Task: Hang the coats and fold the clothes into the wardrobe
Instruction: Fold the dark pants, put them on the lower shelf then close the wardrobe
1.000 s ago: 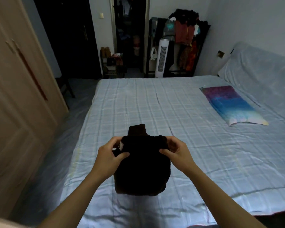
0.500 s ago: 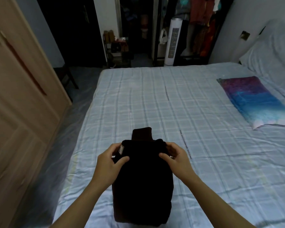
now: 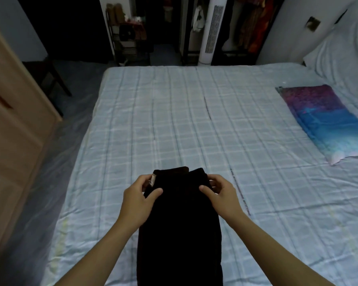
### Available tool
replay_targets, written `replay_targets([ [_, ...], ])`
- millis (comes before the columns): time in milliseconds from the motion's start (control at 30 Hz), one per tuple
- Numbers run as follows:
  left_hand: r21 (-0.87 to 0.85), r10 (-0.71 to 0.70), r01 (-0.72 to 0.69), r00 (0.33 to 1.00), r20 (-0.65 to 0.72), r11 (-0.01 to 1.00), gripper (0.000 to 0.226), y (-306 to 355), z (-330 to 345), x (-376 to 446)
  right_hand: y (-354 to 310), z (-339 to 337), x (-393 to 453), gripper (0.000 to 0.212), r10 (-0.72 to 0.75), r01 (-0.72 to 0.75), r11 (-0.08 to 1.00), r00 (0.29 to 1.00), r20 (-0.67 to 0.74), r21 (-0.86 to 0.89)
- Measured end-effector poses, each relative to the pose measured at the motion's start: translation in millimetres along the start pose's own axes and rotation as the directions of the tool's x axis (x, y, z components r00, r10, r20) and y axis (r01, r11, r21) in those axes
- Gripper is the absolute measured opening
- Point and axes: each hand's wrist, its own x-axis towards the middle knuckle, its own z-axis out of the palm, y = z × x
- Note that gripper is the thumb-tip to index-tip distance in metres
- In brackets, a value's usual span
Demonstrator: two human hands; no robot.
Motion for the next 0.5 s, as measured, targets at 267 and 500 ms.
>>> replay_targets([
  [267, 0.015, -0.157, 0.157, 0.988, -0.012, 0.987, 0.025, -98.3, 59.2, 115.0, 98.3, 46.8, 111.4, 0.022, 0.157, -0.159, 0.987, 0.986, -0.047, -0.032],
  [500, 0.083, -0.248, 0.249, 0.968, -0.028, 0.965, 0.03, -199.4, 120.6, 160.4, 188.3, 76.0, 155.7, 0.024, 0.262, -0.272, 0.952, 0.961, -0.088, -0.14],
])
